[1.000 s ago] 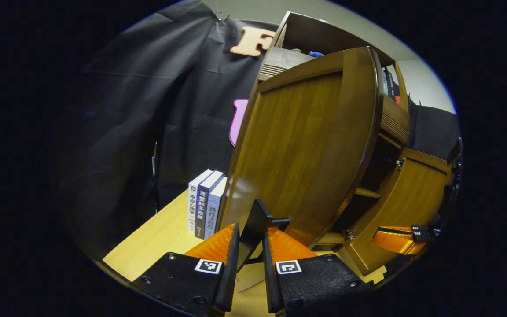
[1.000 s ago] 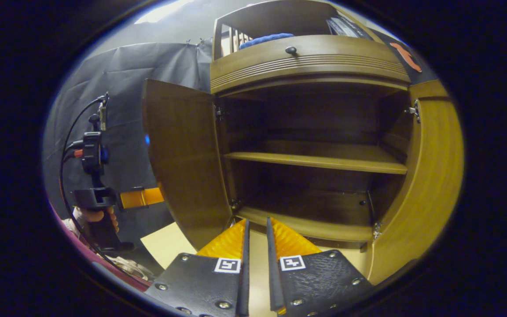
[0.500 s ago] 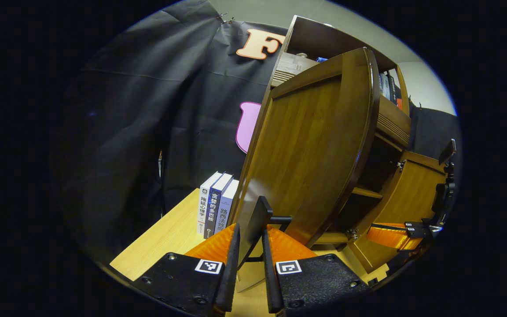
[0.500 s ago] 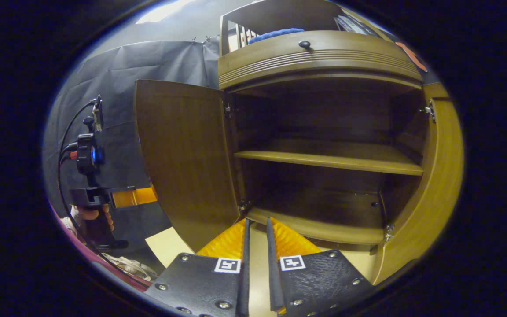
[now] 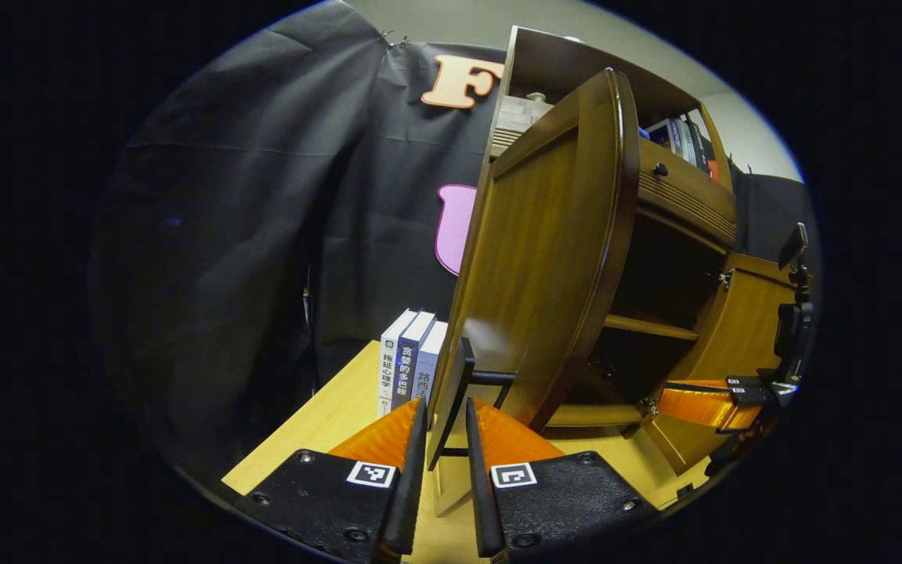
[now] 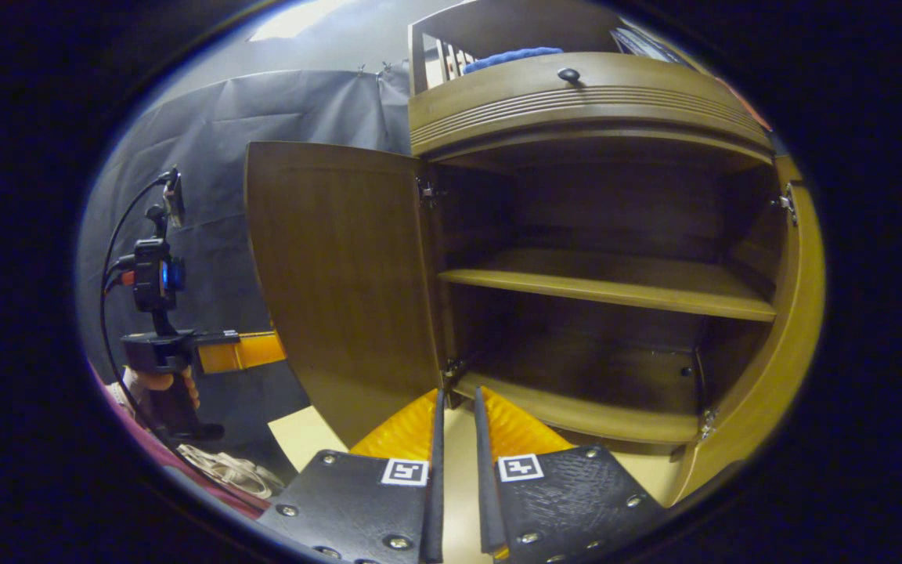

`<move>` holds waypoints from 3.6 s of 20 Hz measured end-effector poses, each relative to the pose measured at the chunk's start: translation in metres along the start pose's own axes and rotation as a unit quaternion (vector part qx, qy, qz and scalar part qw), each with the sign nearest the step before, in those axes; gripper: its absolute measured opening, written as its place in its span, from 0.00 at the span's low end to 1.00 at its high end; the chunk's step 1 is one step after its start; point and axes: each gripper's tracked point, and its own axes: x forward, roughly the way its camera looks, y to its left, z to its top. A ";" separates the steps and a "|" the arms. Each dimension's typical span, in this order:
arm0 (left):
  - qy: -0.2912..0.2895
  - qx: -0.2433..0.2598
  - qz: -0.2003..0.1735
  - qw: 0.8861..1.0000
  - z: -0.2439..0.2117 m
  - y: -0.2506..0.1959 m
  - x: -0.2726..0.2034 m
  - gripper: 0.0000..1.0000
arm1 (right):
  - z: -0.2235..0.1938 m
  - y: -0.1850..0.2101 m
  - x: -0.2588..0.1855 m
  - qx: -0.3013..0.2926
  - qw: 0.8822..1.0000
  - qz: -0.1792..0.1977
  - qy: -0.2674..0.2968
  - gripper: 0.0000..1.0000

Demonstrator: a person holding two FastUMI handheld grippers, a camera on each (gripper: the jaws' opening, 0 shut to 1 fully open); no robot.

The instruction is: Open the right door of the double-door shoe cabinet with the right hand, and open the left door with the left hand.

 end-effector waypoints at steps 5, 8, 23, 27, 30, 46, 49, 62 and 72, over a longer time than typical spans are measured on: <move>-0.003 0.007 0.030 1.000 0.004 0.004 -0.001 0.31 | 0.002 0.003 0.002 -0.001 1.000 0.014 -0.002 0.18; -0.005 0.018 0.043 0.999 0.007 0.006 -0.002 0.31 | 0.003 0.004 0.004 -0.002 1.000 0.022 -0.001 0.18; -0.031 0.007 0.092 0.995 0.017 0.028 -0.020 0.23 | 0.002 -0.002 -0.001 -0.002 1.000 0.027 0.000 0.18; -0.035 0.013 0.086 0.996 0.017 0.017 -0.021 0.30 | 0.005 -0.004 -0.001 -0.002 1.000 0.030 -0.001 0.18; -0.041 0.024 0.072 0.996 0.023 -0.002 -0.017 0.30 | 0.003 -0.007 -0.005 -0.003 1.000 0.028 -0.001 0.18; -0.053 0.064 -0.090 0.992 0.047 -0.124 0.037 0.30 | 0.007 -0.082 -0.056 0.017 0.996 -0.091 -0.013 0.18; -0.050 0.071 -0.133 0.987 0.048 -0.152 0.048 0.30 | 0.006 -0.098 -0.073 0.027 0.991 -0.129 -0.021 0.18; -0.040 0.097 -0.268 0.958 0.049 -0.242 0.064 0.30 | 0.012 -0.142 -0.137 0.059 0.964 -0.253 -0.055 0.18; -0.062 0.115 -0.290 0.948 0.056 -0.268 0.066 0.48 | 0.021 -0.155 -0.162 0.064 0.950 -0.296 -0.072 0.28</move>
